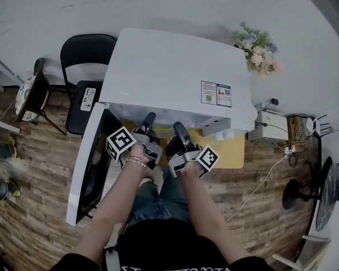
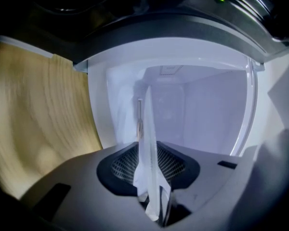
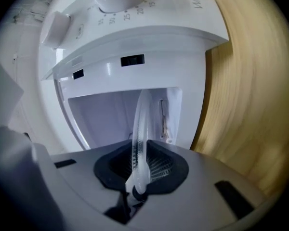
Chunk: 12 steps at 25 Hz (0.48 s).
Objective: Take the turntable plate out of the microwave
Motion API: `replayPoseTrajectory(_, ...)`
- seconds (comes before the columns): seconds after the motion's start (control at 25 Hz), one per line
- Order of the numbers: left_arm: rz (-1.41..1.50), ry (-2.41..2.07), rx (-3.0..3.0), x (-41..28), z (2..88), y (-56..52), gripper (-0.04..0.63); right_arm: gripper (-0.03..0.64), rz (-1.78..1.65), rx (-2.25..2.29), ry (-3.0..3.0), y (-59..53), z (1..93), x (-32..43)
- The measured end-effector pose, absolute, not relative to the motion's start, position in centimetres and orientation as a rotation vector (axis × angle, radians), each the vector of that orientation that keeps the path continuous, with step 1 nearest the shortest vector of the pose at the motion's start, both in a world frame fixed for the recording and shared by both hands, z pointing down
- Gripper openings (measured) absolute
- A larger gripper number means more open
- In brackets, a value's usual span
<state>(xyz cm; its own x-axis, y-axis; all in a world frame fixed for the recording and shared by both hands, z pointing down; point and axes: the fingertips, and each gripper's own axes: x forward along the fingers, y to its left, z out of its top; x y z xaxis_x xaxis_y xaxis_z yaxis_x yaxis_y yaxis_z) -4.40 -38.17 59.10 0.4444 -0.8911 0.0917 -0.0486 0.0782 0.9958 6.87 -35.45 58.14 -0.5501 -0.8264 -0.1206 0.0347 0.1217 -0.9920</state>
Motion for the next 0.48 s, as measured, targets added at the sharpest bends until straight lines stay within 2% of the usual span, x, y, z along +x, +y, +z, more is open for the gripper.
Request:
replayPoseTrajectory(0.28, -0.854, -0.884, 1.407, -4.2, 57.9, -37.6, 0.109, 0.058, -1.486, -0.708, 1.706, -33.5, 57.0, 7.3)
replayPoseTrajectory(0.48, -0.861, -0.862, 1.452, -4.1, 56.9, -36.7, 0.063, 0.061, -1.478, -0.698, 1.732, -32.1, 56.5, 7.4)
